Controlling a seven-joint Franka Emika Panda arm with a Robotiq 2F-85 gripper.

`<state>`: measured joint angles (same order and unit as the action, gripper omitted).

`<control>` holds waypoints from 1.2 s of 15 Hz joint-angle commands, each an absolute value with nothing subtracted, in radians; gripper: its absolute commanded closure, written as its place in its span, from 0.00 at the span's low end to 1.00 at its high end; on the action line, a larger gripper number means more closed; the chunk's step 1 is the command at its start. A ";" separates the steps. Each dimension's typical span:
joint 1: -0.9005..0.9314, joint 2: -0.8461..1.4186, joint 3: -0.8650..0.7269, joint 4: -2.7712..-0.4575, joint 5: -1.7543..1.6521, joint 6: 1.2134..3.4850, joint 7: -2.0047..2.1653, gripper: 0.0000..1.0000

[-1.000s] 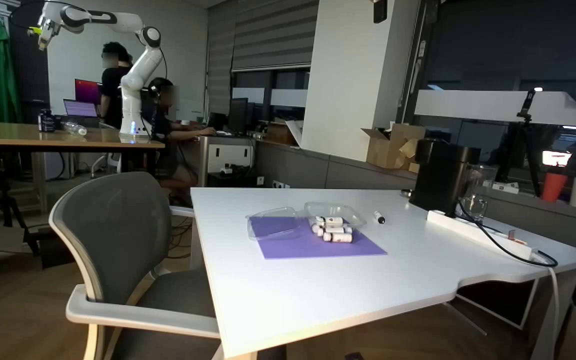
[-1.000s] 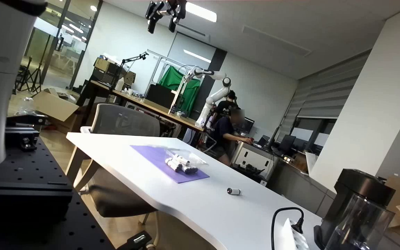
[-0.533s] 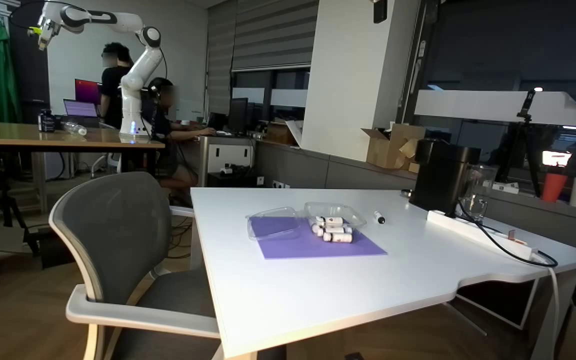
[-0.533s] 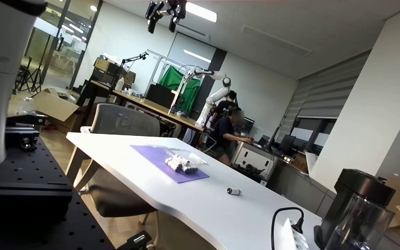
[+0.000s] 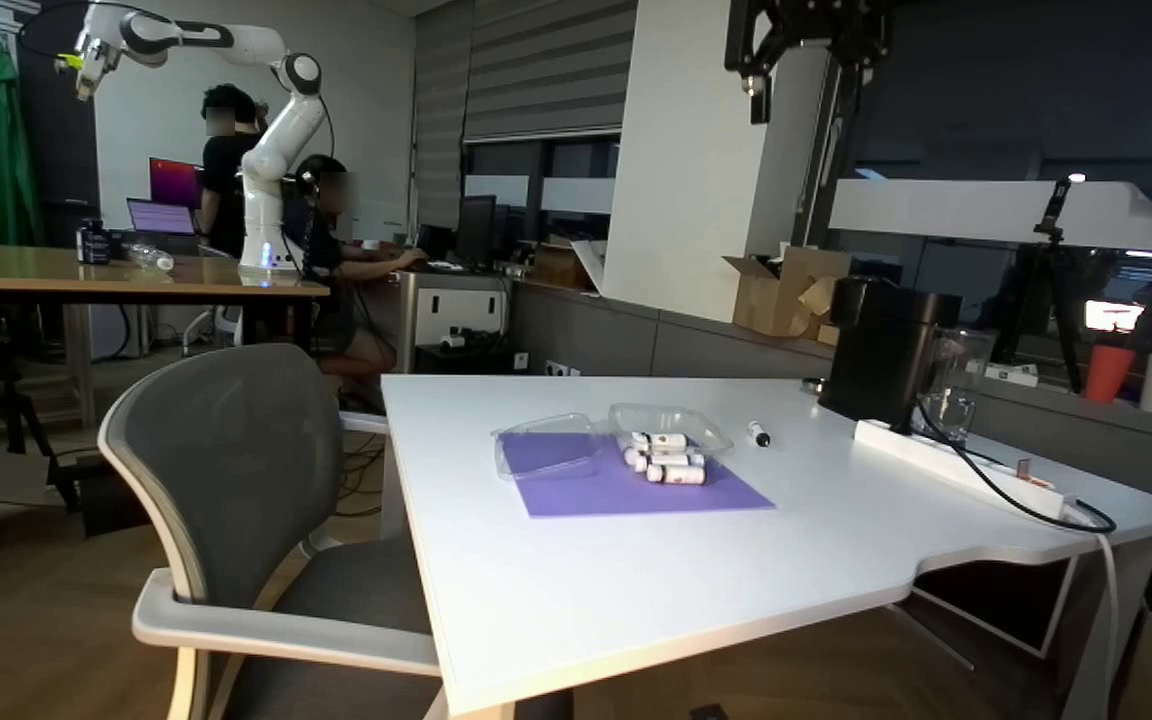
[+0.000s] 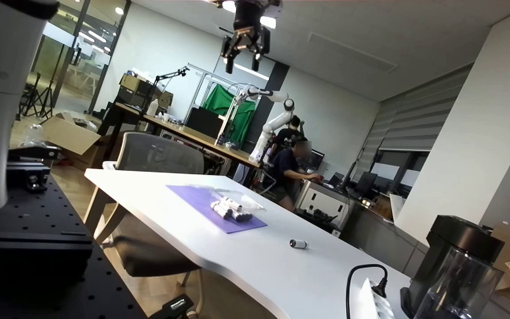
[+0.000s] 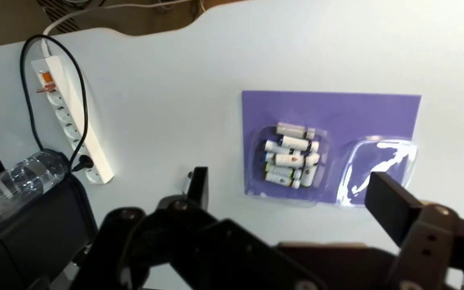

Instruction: Pick up the bottle from the table and put it in the clear container

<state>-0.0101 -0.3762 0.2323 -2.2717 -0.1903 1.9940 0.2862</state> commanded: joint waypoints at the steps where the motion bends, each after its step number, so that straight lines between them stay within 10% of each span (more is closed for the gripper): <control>1: -0.082 -0.170 0.182 -2.186 -0.286 2.146 0.435 0.00; 18: -0.072 0.660 -0.092 -1.560 -0.071 2.140 0.386 0.00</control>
